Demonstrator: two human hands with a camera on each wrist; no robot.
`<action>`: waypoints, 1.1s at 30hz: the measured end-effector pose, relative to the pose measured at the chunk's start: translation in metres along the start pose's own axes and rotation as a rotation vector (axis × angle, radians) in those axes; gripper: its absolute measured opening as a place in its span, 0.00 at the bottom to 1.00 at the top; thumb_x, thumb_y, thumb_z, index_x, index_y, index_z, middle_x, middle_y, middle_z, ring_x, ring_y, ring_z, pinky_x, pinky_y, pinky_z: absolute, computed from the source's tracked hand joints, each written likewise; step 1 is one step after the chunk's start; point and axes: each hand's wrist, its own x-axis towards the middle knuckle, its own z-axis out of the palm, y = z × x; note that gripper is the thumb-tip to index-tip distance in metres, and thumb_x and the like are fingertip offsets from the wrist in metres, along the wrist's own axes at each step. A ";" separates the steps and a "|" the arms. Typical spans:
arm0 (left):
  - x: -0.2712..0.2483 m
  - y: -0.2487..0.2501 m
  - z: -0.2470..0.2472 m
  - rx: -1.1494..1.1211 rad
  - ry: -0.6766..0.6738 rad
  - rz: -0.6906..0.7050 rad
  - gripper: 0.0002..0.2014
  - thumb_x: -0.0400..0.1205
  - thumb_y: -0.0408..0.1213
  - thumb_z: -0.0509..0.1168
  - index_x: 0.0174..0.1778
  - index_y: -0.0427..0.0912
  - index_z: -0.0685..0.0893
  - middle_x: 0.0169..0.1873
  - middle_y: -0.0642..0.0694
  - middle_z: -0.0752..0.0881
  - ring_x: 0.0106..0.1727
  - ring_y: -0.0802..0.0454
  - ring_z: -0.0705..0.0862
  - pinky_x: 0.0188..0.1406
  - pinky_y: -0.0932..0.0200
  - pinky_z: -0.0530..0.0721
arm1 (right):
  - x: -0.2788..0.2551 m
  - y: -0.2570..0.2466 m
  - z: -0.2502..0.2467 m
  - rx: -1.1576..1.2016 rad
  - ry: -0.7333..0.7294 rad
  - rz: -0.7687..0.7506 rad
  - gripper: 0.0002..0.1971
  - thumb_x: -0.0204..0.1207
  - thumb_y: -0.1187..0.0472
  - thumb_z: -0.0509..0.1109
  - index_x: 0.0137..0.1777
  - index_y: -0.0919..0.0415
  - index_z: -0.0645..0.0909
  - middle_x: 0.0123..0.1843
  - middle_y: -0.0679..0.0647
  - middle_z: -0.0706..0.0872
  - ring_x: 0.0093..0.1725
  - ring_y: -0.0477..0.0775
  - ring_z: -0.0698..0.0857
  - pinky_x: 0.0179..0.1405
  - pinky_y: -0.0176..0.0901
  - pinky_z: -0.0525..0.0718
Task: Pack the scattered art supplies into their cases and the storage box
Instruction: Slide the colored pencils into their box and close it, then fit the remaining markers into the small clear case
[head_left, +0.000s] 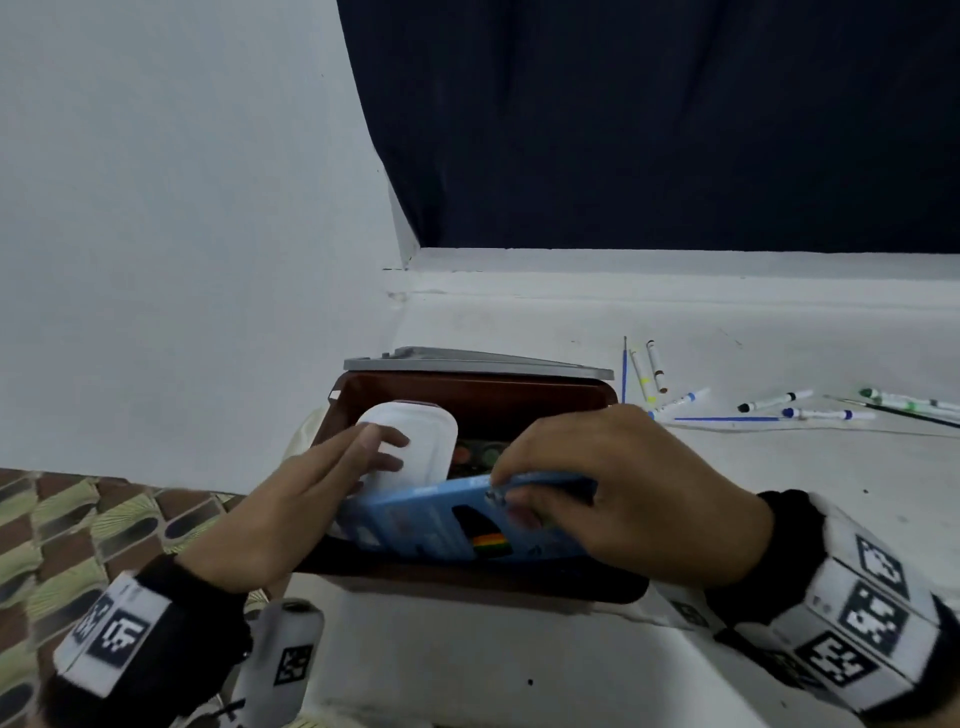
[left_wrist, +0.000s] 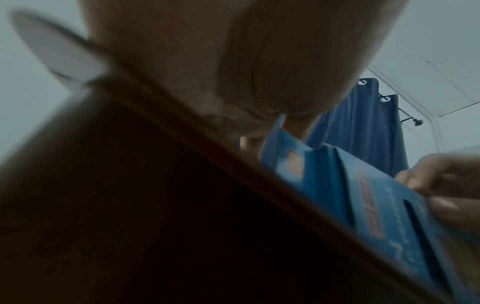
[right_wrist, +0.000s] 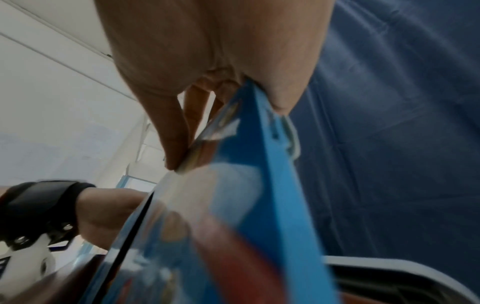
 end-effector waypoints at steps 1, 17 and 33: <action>-0.002 0.003 0.000 0.045 -0.050 0.038 0.26 0.82 0.70 0.48 0.61 0.63 0.83 0.57 0.58 0.88 0.64 0.60 0.83 0.69 0.49 0.79 | 0.002 -0.003 0.004 -0.005 -0.034 -0.016 0.04 0.77 0.61 0.73 0.50 0.54 0.87 0.47 0.43 0.89 0.46 0.44 0.86 0.44 0.47 0.83; -0.004 -0.009 0.026 0.682 -0.041 0.266 0.32 0.74 0.78 0.45 0.57 0.60 0.80 0.58 0.65 0.77 0.43 0.61 0.84 0.40 0.65 0.81 | 0.000 0.021 0.034 0.259 -0.468 0.241 0.10 0.80 0.61 0.71 0.60 0.52 0.85 0.50 0.38 0.87 0.49 0.29 0.81 0.50 0.25 0.74; -0.004 0.019 0.063 0.516 0.148 0.298 0.17 0.76 0.60 0.65 0.55 0.56 0.80 0.53 0.58 0.79 0.52 0.54 0.79 0.48 0.51 0.82 | -0.035 0.023 0.030 0.160 -0.211 0.192 0.10 0.78 0.62 0.74 0.58 0.61 0.88 0.52 0.52 0.91 0.52 0.48 0.87 0.53 0.38 0.82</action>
